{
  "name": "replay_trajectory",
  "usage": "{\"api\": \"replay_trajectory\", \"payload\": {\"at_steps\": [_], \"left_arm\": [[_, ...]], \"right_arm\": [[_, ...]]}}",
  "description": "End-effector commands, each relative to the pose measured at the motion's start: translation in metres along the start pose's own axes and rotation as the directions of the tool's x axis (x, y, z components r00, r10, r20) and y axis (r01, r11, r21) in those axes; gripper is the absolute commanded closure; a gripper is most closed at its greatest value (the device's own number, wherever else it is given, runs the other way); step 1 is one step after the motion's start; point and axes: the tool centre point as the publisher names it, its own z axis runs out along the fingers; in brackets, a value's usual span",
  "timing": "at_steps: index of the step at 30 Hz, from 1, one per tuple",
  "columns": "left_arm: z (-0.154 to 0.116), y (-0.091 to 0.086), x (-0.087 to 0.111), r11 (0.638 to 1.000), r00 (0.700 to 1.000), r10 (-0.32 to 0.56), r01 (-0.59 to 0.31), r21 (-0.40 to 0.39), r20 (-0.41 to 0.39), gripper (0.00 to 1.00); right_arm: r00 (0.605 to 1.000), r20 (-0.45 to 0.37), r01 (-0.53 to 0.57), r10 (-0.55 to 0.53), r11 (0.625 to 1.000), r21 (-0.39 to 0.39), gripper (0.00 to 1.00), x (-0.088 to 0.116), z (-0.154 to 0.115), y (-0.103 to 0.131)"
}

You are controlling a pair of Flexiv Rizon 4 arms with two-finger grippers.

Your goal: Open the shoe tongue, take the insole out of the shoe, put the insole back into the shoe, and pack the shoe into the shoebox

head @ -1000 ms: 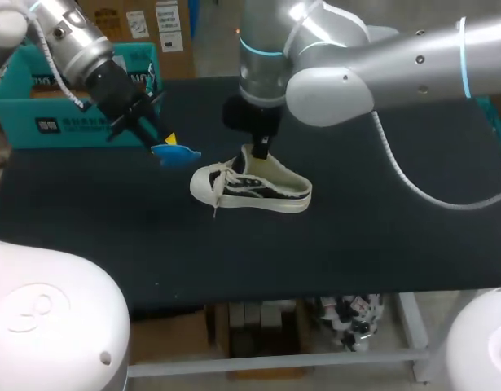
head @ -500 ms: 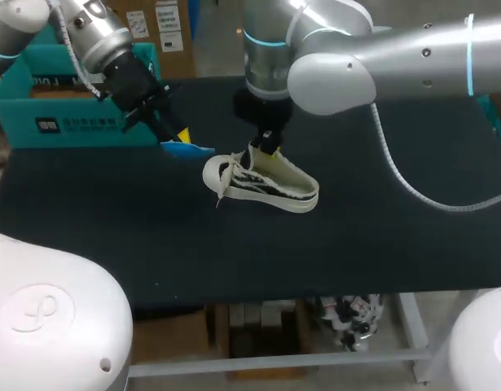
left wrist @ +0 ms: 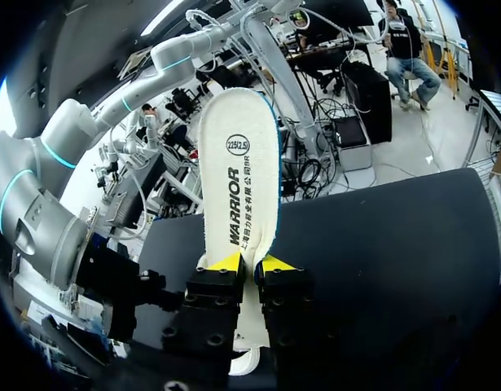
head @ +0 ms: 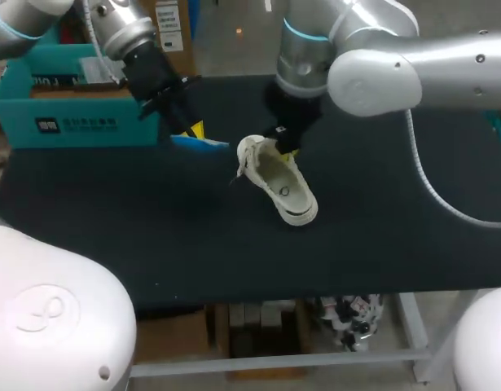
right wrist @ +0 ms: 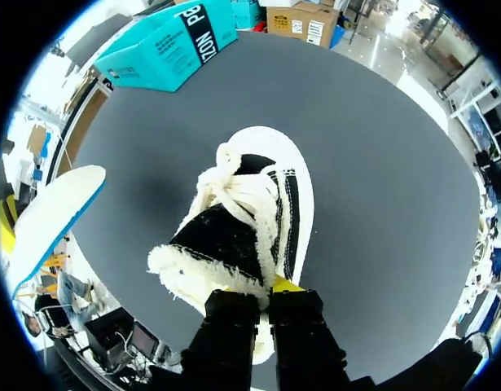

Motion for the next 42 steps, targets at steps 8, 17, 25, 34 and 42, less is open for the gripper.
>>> {"api": "replay_trajectory", "payload": {"at_steps": [8, 17, 25, 34, 42], "left_arm": [[0.004, 0.02, -0.018, 0.995, 0.994, 0.06, -0.052, 0.086, -0.093, 1.0], [0.004, 0.027, -0.023, 0.988, 0.988, 0.11, -0.097, 0.121, -0.108, 1.0], [0.007, 0.023, -0.021, 0.977, 0.983, 0.152, -0.134, 0.164, -0.102, 1.0], [0.021, -0.015, -0.035, 0.96, 0.966, 0.236, -0.216, 0.178, -0.102, 1.0], [0.048, -0.041, -0.043, 0.955, 0.953, 0.269, -0.245, 0.17, -0.141, 1.0]], "right_arm": [[0.972, -0.135, -0.217, 0.193, 0.956, -0.195, 1.0, 0.02, -0.008, -0.013], [0.96, -0.128, -0.271, 0.25, 0.943, -0.194, 1.0, 0.034, 0.002, -0.011], [0.947, -0.145, -0.311, 0.287, 0.932, -0.185, 0.0, 0.037, 0.013, -0.016], [0.945, -0.123, -0.326, 0.304, 0.914, -0.243, 0.0, 0.033, -0.012, -0.048], [0.948, -0.134, -0.315, 0.289, 0.914, -0.258, 0.0, 0.028, -0.018, -0.057]]}}
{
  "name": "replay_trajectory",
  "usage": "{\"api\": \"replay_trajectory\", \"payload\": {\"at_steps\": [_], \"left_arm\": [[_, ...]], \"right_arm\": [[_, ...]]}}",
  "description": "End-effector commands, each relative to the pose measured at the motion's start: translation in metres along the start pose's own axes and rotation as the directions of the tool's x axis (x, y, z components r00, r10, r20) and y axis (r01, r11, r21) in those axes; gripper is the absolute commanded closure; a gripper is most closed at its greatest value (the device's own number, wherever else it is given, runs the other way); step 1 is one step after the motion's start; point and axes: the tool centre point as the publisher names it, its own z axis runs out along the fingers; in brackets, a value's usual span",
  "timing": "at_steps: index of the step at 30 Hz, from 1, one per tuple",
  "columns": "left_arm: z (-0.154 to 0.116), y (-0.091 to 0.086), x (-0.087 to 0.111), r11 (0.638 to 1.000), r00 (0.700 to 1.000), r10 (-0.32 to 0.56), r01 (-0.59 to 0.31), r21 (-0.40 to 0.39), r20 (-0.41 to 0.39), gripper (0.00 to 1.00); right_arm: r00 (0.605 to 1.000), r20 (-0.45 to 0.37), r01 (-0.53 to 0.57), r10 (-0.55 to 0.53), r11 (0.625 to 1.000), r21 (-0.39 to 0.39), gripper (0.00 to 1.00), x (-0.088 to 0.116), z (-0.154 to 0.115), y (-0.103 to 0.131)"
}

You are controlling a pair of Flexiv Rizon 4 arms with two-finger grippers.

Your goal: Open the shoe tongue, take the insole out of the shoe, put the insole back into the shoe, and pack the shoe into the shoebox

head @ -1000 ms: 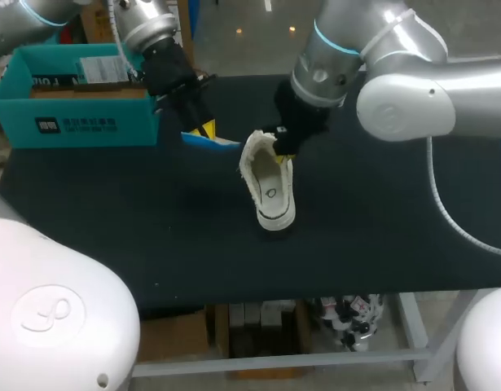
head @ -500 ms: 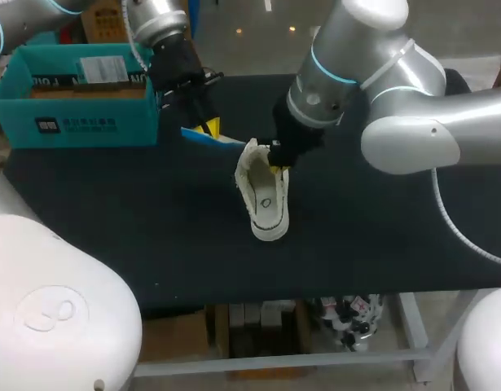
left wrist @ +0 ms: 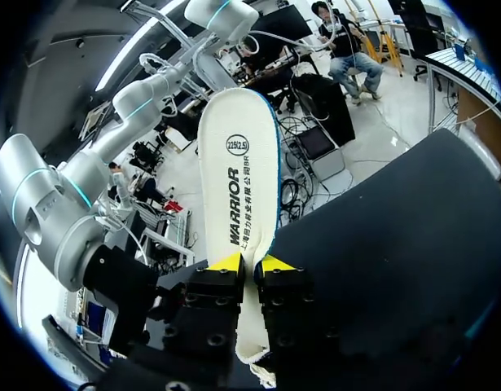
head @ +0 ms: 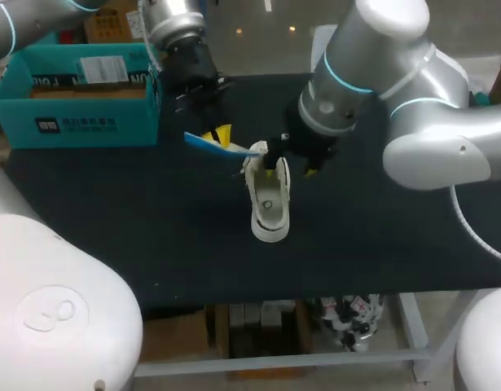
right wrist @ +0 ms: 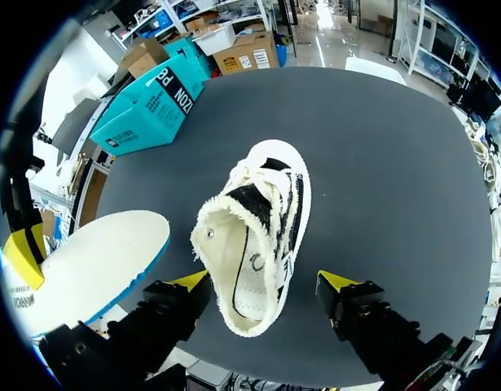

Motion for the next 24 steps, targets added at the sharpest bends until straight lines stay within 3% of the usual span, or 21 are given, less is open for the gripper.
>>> {"api": "replay_trajectory", "payload": {"at_steps": [1, 11, 14, 24], "left_arm": [[0.021, -0.011, -0.01, 0.999, 1.0, -0.001, 0.0, -0.047, -0.023, 1.0], [0.052, -0.021, -0.016, 0.999, 0.998, -0.046, 0.046, -0.026, -0.033, 1.0], [0.064, -0.021, -0.017, 0.992, 0.992, -0.123, 0.122, -0.025, -0.044, 1.0], [0.064, -0.021, -0.017, 0.992, 0.992, -0.123, 0.122, -0.025, -0.044, 1.0]], "right_arm": [[1.0, -0.01, 0.0, 0.0, 0.999, -0.043, 0.0, -0.006, -0.003, -0.007], [1.0, -0.01, 0.0, 0.0, 0.999, -0.043, 0.0, -0.006, -0.003, -0.007], [1.0, -0.01, 0.0, 0.0, 0.999, -0.043, 0.0, -0.006, -0.003, -0.007], [1.0, -0.01, 0.0, 0.0, 0.999, -0.043, 0.0, -0.006, -0.003, -0.007]]}}
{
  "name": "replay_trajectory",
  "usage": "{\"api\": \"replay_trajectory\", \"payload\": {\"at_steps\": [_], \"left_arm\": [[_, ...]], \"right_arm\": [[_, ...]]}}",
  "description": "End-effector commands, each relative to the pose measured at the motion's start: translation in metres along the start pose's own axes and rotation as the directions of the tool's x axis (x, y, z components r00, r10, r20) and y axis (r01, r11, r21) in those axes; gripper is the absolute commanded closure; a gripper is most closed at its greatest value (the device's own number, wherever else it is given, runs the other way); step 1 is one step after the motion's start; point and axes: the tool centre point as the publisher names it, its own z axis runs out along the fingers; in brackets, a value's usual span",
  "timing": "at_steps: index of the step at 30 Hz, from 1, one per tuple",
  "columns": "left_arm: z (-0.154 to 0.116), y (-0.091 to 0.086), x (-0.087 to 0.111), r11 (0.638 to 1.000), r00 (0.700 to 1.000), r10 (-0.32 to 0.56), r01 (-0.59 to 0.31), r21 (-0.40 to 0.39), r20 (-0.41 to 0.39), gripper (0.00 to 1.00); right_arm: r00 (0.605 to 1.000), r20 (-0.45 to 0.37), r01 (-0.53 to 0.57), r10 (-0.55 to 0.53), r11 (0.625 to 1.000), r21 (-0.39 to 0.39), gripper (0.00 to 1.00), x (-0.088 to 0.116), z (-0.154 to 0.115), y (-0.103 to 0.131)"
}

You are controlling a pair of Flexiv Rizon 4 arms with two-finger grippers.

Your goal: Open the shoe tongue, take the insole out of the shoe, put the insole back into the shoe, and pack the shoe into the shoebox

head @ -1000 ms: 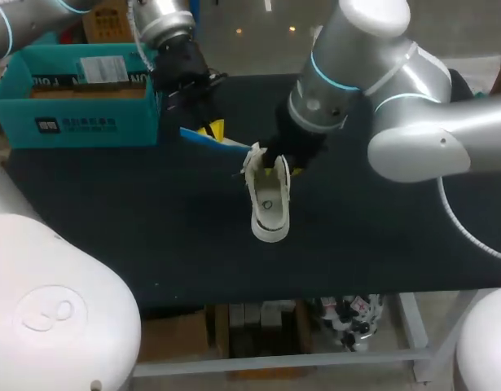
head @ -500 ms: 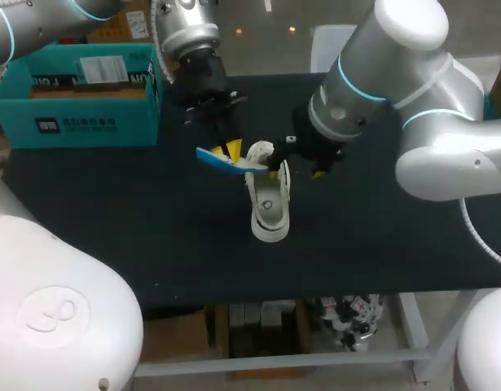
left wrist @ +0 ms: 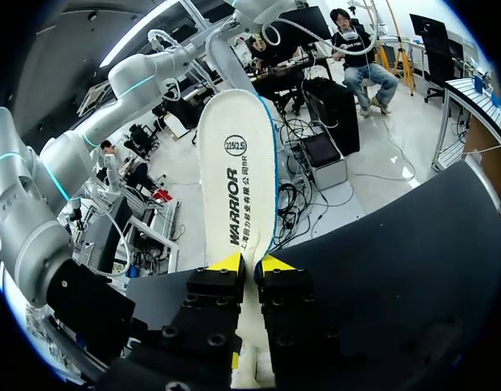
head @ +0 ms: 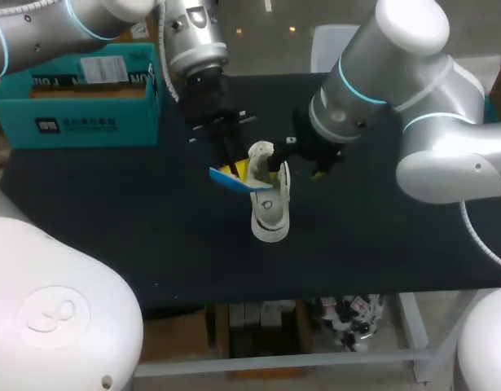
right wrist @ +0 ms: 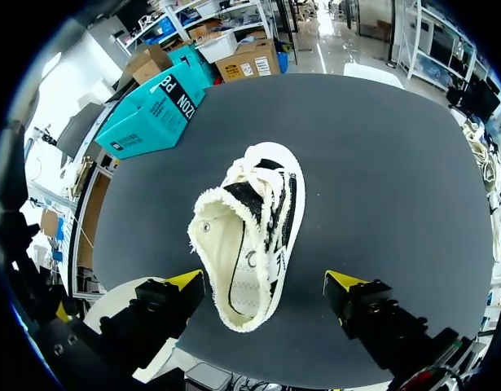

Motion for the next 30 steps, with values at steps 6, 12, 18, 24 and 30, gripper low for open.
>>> {"api": "replay_trajectory", "payload": {"at_steps": [6, 12, 18, 24, 30], "left_arm": [[0.004, -0.001, -0.004, 0.998, 0.998, 0.055, -0.055, -0.031, -0.014, 1.0], [0.013, 0.009, -0.004, 0.996, 0.996, 0.083, -0.084, -0.021, -0.024, 1.0], [0.017, 0.015, -0.001, 0.995, 0.995, 0.099, -0.1, -0.019, -0.021, 1.0], [0.015, 0.016, 0.002, 0.992, 0.992, 0.124, -0.124, -0.012, -0.029, 1.0], [0.011, 0.013, 0.006, 0.988, 0.989, 0.147, -0.148, -0.048, -0.032, 1.0]], "right_arm": [[0.977, 0.034, -0.214, 0.212, 0.973, 0.089, 0.0, -0.004, -0.006, 0.003], [0.893, 0.043, -0.447, 0.448, 0.874, 0.189, 0.0, -0.01, -0.02, 0.001], [0.788, -0.119, -0.56, 0.604, 0.783, 0.27, 0.0, -0.018, -0.026, -0.009], [0.788, -0.119, -0.56, 0.604, 0.783, 0.27, 0.0, -0.018, -0.026, -0.009], [0.788, -0.119, -0.56, 0.604, 0.783, 0.27, 0.0, -0.018, -0.026, -0.009]]}}
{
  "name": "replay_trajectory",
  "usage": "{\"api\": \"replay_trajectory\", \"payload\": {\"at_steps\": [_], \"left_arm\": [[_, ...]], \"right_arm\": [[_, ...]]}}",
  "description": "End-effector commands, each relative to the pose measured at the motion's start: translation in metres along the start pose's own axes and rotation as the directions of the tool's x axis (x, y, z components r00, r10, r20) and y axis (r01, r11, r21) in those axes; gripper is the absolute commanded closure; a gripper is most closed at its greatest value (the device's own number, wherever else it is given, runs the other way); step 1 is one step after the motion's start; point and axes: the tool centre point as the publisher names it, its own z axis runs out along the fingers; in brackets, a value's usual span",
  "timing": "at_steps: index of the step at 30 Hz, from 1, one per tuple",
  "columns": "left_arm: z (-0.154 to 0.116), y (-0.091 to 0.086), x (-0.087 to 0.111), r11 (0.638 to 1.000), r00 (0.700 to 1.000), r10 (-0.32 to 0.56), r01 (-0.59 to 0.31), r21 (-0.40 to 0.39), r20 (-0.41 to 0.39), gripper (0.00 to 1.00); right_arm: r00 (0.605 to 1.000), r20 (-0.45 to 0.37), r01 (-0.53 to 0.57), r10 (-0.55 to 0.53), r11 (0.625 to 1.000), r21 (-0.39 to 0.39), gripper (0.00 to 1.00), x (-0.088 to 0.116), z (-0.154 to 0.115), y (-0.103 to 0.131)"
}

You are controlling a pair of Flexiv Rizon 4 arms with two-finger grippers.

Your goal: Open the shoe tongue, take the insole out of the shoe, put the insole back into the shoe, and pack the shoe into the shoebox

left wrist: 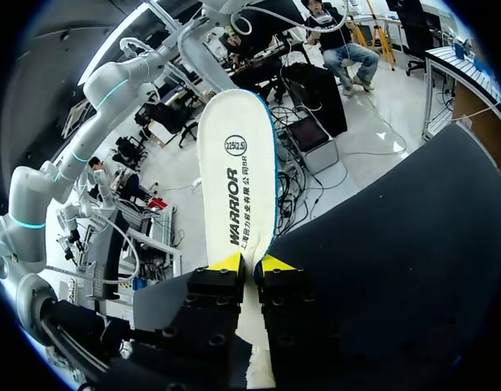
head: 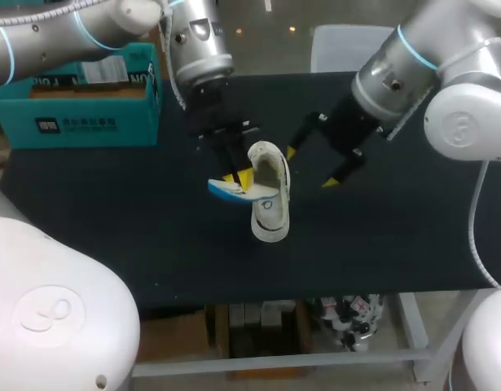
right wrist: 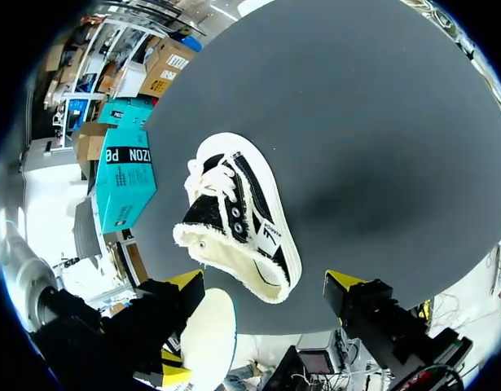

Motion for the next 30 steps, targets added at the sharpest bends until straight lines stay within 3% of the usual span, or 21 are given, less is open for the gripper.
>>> {"api": "replay_trajectory", "payload": {"at_steps": [1, 2, 4, 5, 10, 17, 23, 30], "left_arm": [[-0.004, -0.004, 0.002, 1.0, 1.0, 0.006, -0.006, -0.025, 0.006, 1.0], [-0.004, -0.004, 0.002, 1.0, 1.0, 0.007, -0.007, -0.027, 0.009, 1.0], [-0.004, -0.003, 0.003, 0.999, 1.0, 0.008, -0.008, -0.033, 0.009, 1.0], [-0.003, -0.002, 0.003, 0.999, 1.0, 0.01, -0.009, -0.036, 0.012, 1.0], [0.002, 0.002, 0.004, 0.999, 1.0, 0.014, -0.013, -0.042, 0.012, 1.0], [0.008, 0.005, 0.004, 0.999, 0.999, 0.029, -0.028, -0.047, 0.018, 1.0], [0.009, 0.009, 0.004, 0.997, 0.999, 0.038, -0.036, -0.066, 0.034, 1.0], [0.007, 0.01, 0.004, 0.993, 0.998, 0.034, -0.027, -0.118, 0.055, 1.0]], "right_arm": [[0.999, -0.046, -0.019, 0.02, 1.0, 0.023, 0.0, -0.002, 0.0, -0.003], [0.995, -0.041, -0.09, 0.091, 0.996, 0.027, 0.0, -0.002, 0.0, -0.004], [0.993, -0.046, -0.104, 0.106, 0.993, 0.049, 0.0, -0.001, 0.002, -0.008], [0.971, -0.071, -0.224, 0.229, 0.972, 0.067, 0.0, -0.002, 0.002, -0.008], [0.909, -0.18, -0.357, 0.375, 0.926, 0.128, 0.0, -0.008, -0.002, -0.016], [0.833, -0.351, -0.377, 0.427, 0.903, 0.203, 0.0, -0.011, -0.004, -0.028], [0.78, -0.419, -0.399, 0.465, 0.885, 0.24, 0.0, -0.004, 0.008, -0.035], [0.702, -0.514, -0.423, 0.494, 0.869, 0.257, 0.18, 0.003, 0.022, -0.039]]}}
